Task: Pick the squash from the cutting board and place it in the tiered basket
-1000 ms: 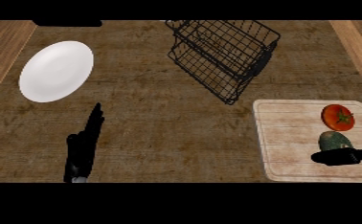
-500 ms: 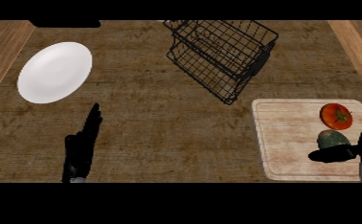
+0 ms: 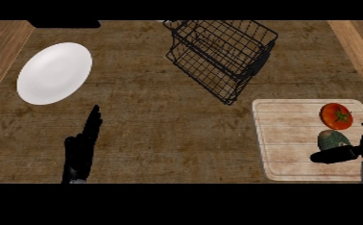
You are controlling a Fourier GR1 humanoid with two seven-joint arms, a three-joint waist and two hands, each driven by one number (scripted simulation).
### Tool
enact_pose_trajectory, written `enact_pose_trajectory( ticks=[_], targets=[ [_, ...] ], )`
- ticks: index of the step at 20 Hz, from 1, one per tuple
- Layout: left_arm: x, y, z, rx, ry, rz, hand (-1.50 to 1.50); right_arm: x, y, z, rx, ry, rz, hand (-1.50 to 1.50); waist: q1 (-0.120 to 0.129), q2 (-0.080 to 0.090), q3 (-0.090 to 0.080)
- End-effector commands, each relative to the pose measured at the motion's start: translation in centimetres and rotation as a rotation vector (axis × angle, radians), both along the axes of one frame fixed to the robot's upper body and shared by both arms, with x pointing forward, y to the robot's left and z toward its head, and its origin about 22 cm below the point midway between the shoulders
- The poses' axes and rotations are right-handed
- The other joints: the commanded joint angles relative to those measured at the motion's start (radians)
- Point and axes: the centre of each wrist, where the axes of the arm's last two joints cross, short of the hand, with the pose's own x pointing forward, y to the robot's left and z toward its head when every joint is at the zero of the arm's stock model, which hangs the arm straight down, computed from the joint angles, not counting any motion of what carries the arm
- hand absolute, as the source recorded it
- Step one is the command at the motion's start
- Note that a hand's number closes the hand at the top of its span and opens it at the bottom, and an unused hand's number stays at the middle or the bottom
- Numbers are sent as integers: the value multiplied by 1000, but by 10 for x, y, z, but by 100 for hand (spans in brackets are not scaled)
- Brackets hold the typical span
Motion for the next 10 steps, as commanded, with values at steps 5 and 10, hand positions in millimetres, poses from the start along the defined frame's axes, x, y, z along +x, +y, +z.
enact_pose_trajectory(
  ticks=[5, 10],
  targets=[
    [2, 8, 9, 11, 9, 1, 0, -6, 11, -22, 32, 90, -102, -150, -2, 0, 0],
    [15, 8, -12, -4, 10, 2, 0, 10, -5, -41, 1, 68, -61, 150, -2, 2, 0]
  ],
)
